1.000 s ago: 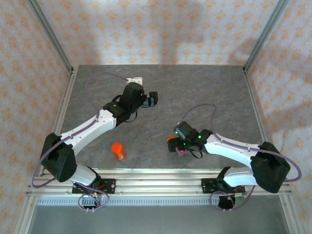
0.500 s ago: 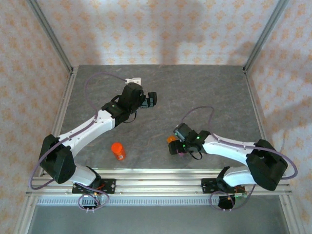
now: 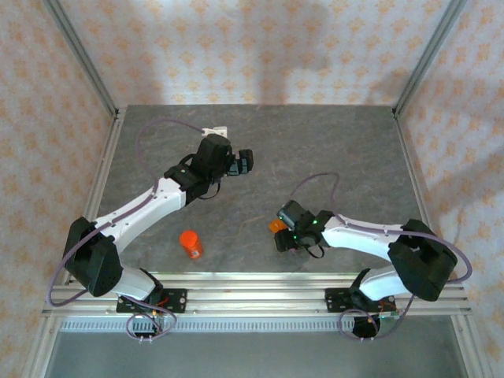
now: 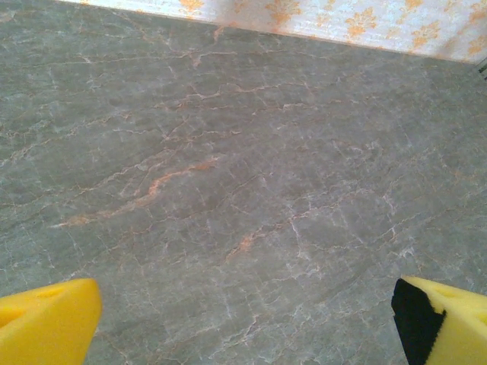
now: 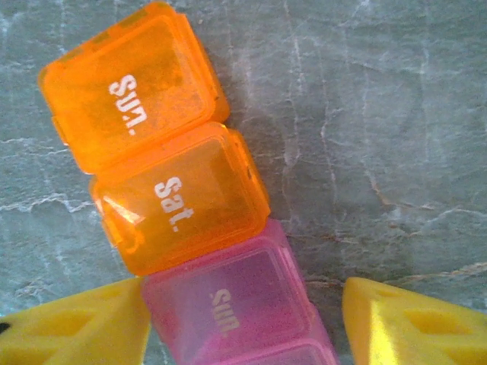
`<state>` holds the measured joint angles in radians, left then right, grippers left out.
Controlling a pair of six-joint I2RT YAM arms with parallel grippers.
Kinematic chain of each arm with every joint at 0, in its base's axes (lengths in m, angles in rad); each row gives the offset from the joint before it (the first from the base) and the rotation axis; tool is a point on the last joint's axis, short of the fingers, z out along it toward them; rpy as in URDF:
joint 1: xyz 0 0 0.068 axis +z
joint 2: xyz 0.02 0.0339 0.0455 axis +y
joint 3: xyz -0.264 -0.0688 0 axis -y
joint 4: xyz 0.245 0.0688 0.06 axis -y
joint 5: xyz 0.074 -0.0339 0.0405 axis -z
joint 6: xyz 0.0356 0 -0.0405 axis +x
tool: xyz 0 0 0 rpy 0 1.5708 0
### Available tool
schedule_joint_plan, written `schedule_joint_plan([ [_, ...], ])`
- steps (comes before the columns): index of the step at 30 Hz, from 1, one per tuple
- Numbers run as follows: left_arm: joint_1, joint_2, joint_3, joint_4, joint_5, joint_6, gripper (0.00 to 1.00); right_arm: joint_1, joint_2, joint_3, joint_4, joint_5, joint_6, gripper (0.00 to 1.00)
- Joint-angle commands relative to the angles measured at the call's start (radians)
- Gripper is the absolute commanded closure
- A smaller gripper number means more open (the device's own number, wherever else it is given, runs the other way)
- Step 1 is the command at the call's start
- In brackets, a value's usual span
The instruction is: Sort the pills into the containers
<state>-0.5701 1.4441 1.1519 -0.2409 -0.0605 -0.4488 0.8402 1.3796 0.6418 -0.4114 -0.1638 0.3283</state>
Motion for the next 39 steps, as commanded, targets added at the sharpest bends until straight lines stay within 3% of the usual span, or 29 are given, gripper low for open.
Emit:
schedule_joint_plan([
  [1,-0.011,0.008,0.030,-0.043,-0.006,-0.023,0.00,0.015,0.026,0.031,0.005,0.015,-0.005,0.40],
  [7,-0.010,0.009,0.027,-0.051,-0.005,-0.054,0.00,0.019,0.029,0.042,0.002,0.036,-0.004,0.58],
  [11,-0.010,-0.002,0.013,-0.049,-0.009,-0.080,0.00,0.011,0.000,0.061,-0.005,0.066,-0.003,0.63],
  [25,-0.001,-0.032,-0.053,0.079,0.286,-0.184,0.00,-0.117,-0.019,0.264,0.038,-0.079,-0.085,0.65],
  [31,0.013,-0.064,-0.106,0.196,0.416,-0.300,0.00,-0.168,-0.036,0.272,0.139,-0.191,-0.067,0.65],
  [39,0.030,-0.042,-0.146,0.382,0.540,-0.474,0.00,-0.185,-0.042,0.280,0.215,-0.244,-0.001,0.64],
])
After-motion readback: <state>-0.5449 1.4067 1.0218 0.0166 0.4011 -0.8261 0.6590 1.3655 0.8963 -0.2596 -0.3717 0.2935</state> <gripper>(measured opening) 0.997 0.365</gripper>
